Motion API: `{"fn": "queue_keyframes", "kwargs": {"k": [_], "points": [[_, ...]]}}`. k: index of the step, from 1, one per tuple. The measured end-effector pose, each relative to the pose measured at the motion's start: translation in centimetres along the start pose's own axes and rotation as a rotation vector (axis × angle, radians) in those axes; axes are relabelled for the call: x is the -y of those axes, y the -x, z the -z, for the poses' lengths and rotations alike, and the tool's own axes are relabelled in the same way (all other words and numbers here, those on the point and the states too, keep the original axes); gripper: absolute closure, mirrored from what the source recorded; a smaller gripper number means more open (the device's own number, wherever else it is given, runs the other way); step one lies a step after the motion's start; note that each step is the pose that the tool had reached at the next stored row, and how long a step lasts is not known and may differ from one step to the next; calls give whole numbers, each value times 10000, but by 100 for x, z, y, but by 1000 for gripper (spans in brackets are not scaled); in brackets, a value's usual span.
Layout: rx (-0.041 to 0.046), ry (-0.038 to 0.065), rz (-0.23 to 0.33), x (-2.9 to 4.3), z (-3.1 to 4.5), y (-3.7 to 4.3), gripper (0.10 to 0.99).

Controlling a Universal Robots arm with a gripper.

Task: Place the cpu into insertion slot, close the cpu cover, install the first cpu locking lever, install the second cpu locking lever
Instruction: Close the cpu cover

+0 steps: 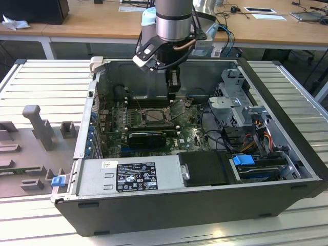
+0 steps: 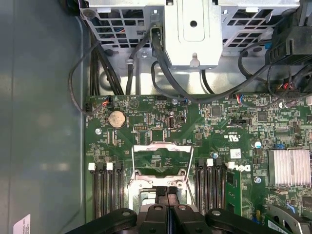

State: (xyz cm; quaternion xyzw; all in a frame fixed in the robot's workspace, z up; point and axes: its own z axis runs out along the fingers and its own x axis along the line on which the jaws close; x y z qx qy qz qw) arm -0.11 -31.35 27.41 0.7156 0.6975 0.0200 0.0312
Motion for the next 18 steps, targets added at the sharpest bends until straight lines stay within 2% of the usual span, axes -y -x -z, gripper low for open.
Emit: {"fn": "queue_keyframes", "kwargs": {"k": [18], "points": [[1,-26,1,-123,-7,-3,980]]}}
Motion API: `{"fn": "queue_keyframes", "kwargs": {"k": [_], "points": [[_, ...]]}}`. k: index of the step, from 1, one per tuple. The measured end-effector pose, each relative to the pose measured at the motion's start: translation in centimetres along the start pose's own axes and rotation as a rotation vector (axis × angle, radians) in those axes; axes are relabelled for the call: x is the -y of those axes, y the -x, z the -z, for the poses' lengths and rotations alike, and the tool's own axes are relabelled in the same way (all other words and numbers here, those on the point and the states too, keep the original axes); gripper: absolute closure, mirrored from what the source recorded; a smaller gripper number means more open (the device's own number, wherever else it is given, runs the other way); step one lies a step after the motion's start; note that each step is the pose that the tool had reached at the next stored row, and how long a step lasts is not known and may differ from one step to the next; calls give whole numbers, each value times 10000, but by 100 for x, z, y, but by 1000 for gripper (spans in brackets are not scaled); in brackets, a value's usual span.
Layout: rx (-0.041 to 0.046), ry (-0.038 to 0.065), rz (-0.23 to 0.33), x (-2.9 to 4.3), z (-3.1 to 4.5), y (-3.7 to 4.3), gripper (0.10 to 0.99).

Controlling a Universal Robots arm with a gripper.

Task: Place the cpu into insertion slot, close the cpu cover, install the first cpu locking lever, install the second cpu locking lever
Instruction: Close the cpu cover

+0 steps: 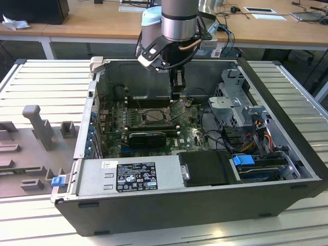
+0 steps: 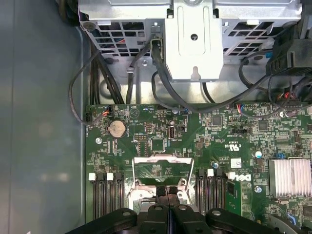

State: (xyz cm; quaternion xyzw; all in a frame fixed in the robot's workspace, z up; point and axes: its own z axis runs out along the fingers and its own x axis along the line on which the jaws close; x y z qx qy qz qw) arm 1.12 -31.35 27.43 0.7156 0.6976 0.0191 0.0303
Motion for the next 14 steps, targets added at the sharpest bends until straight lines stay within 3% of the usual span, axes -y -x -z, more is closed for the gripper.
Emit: {"fn": "queue_keyframes", "kwargs": {"k": [8,14], "points": [[0,-14,0,-55,-4,-1,980],[1,-40,0,-135,-10,-4,980]]}}
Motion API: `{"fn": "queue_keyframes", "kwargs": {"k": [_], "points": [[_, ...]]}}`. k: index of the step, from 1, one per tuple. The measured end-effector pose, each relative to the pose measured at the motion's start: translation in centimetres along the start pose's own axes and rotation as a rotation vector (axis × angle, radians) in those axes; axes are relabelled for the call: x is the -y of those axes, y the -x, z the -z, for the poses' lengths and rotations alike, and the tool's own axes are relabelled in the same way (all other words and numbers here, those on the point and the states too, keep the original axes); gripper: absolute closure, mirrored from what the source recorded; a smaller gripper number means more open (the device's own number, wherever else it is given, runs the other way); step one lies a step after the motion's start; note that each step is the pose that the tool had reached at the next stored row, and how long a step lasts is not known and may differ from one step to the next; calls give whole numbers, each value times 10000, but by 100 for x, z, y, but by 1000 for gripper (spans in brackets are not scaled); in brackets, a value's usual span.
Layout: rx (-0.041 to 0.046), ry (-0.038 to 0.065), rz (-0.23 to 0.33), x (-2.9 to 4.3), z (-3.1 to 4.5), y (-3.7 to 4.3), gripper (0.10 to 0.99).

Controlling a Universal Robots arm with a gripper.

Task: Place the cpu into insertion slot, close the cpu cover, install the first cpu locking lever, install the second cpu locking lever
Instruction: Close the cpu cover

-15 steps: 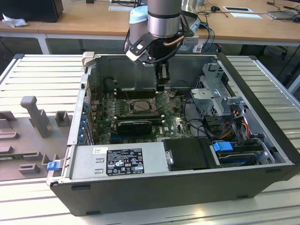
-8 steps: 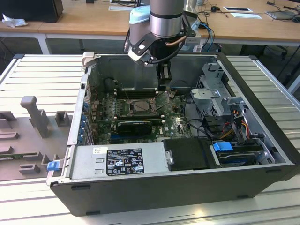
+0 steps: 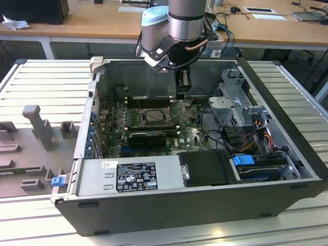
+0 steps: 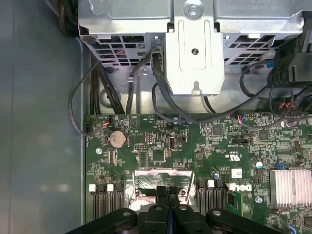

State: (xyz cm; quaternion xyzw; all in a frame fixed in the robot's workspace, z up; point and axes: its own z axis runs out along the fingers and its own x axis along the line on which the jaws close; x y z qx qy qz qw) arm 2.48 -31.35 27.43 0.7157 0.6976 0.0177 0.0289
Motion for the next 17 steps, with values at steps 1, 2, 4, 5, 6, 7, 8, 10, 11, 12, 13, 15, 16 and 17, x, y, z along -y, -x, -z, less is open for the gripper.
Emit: {"fn": "queue_keyframes", "kwargs": {"k": [1,2,4,5,6,7,8,10,11,12,13,15,16,17], "points": [[0,-3,0,-9,-1,0,980],[0,-5,0,-15,-1,-1,980],[0,-9,0,-32,-2,-1,980],[0,-11,1,-39,-3,-1,980],[0,-14,0,-49,-3,-1,980],[0,-16,1,-60,-4,-2,980],[1,-18,1,-66,-4,-2,980],[1,-20,0,-77,-5,-2,980],[0,-22,0,-83,-5,-2,980],[1,-23,0,-89,-6,-2,980],[1,-24,1,-97,-6,-3,980],[1,-28,0,-116,-8,-3,980],[1,-29,1,-125,-8,-3,980],[1,-31,1,-133,-9,-3,980]]}}
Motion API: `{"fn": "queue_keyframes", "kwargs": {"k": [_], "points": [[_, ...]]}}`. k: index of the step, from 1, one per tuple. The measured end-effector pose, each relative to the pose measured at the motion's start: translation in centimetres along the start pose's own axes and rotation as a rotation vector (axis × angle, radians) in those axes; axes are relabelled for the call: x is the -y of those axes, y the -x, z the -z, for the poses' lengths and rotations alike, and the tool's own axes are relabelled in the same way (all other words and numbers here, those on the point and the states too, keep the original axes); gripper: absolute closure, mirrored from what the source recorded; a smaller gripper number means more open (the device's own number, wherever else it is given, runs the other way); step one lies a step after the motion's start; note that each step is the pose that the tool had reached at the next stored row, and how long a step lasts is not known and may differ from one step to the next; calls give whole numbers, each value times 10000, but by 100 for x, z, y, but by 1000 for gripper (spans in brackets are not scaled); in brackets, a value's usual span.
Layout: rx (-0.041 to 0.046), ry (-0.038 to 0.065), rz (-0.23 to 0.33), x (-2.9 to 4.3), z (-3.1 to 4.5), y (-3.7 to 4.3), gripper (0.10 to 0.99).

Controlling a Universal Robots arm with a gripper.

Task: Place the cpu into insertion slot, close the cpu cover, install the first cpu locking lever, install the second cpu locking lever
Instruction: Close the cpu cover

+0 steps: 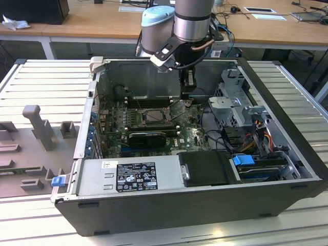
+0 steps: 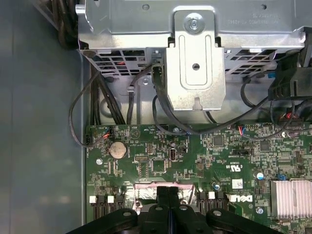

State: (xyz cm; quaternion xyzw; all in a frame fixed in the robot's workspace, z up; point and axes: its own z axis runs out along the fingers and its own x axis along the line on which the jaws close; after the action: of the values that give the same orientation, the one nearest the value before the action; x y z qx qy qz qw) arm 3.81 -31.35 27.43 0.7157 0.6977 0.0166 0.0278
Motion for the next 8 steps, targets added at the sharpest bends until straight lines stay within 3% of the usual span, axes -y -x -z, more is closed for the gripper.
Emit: {"fn": "queue_keyframes", "kwargs": {"k": [8], "points": [[0,-10,0,-74,-5,-2,980]]}}
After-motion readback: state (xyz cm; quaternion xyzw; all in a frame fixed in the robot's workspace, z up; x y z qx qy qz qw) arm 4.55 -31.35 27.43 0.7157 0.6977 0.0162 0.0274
